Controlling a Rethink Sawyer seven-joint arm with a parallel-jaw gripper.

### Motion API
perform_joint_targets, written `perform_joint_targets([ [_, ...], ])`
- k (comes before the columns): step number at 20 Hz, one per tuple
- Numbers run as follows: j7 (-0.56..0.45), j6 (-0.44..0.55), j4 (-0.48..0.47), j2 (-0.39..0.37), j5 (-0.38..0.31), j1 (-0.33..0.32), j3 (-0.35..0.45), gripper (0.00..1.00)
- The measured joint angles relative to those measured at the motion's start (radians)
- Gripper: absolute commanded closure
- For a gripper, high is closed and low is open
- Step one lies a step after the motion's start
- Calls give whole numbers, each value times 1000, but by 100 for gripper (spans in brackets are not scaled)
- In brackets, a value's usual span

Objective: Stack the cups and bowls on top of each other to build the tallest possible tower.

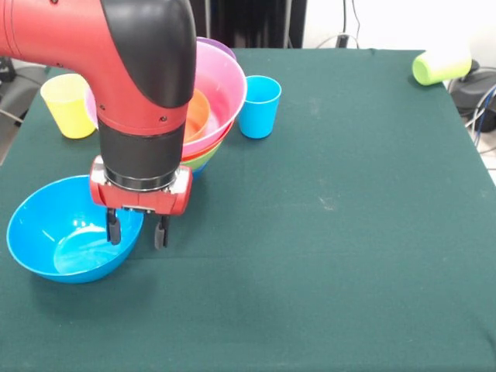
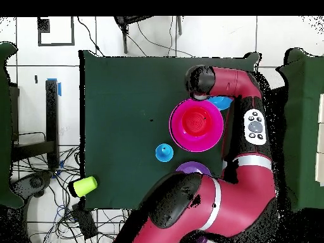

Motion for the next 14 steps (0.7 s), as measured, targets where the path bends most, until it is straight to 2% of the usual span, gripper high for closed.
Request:
perform_joint_targets([
  [14,0,-29,0,42,0,1,-7,0],
])
